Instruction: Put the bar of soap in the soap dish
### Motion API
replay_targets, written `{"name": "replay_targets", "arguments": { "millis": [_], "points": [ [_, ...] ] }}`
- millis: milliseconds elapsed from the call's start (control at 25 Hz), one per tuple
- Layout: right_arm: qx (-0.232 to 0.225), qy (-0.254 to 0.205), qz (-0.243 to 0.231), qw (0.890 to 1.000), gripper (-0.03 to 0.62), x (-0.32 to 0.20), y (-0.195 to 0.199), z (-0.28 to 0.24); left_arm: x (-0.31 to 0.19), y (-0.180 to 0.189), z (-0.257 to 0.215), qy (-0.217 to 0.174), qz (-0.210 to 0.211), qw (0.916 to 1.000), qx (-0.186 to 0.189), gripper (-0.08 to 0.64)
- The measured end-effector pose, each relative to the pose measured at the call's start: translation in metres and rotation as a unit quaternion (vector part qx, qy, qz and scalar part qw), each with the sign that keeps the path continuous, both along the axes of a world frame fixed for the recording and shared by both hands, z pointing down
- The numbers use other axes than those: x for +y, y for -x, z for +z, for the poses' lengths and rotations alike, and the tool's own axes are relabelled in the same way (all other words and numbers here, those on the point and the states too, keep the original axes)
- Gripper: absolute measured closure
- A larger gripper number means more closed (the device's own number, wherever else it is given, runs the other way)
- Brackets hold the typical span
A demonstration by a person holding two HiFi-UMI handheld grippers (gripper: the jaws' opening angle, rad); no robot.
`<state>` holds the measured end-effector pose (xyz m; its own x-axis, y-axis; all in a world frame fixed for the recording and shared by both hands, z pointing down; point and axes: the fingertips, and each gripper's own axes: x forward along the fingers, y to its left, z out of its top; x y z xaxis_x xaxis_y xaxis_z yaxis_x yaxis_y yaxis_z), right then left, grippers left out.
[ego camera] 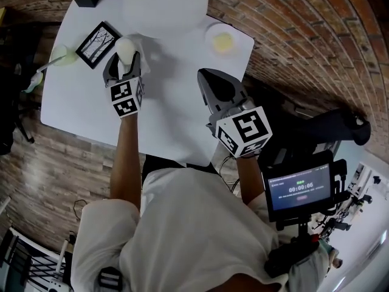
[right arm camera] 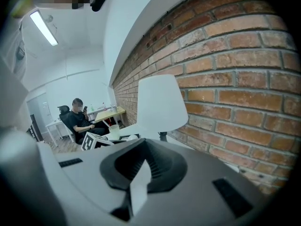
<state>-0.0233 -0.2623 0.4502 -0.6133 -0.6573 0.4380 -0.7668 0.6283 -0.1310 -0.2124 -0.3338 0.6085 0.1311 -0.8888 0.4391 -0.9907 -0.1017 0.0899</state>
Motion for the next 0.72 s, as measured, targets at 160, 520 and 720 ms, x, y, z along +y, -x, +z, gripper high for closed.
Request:
{"name": "replay_targets", "arguments": {
  "millis": [160,520,720],
  "points": [
    [0.001,0.006,0.001,1.0,0.588,-0.002,-0.003,0.005,-0.004,0.001,0.012,0.013,-0.008,0.9999,-0.001,0.298],
    [0.004,0.014,0.0,1.0,0.588,-0.007,-0.008,0.015,-0.008,-0.005,0.024,0.026,-0.009,0.9996,-0.001,0.298],
    [0.006,0.011,-0.004,1.0,0.588,0.001,0.002,0.008,0.0,0.004,0.018,0.028,-0.014,0.9995,-0.002,0.298]
  ]
}}
